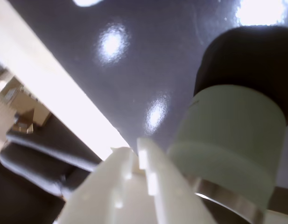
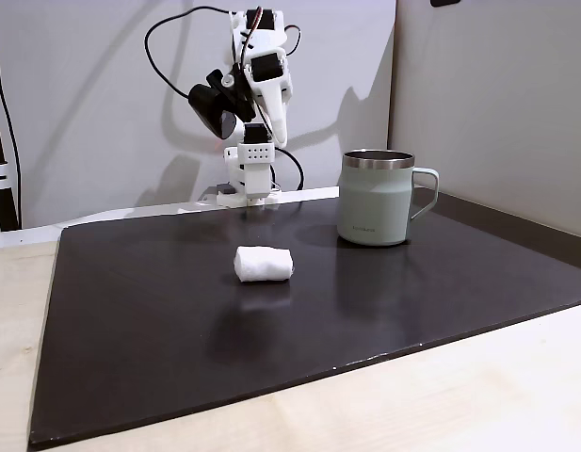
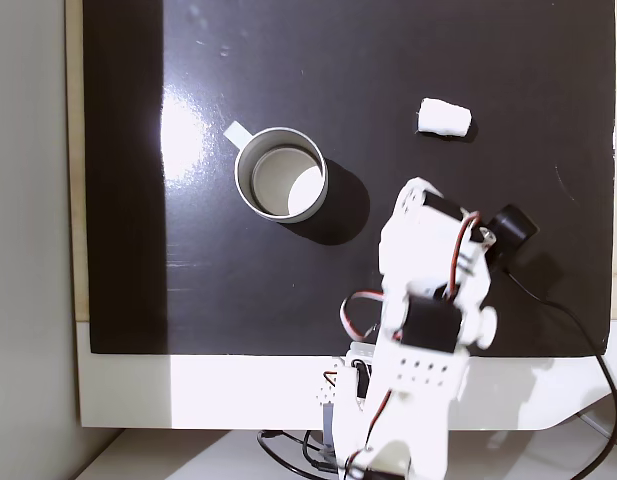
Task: Grasp a gauze and put it in the cup.
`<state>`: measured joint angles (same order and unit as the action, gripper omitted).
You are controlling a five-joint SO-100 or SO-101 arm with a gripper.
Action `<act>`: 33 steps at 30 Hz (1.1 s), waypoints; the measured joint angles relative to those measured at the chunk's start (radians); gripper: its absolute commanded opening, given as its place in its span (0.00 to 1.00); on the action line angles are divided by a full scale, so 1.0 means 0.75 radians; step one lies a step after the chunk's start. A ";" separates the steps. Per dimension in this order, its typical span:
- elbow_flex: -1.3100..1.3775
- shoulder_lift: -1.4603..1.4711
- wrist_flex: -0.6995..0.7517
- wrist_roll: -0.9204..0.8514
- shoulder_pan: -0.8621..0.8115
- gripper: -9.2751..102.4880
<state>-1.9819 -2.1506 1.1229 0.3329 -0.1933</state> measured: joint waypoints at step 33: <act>1.624 1.548 0.724 0.022 -0.123 0.39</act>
<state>-0.7639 -0.9894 1.6659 0.3497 -0.2853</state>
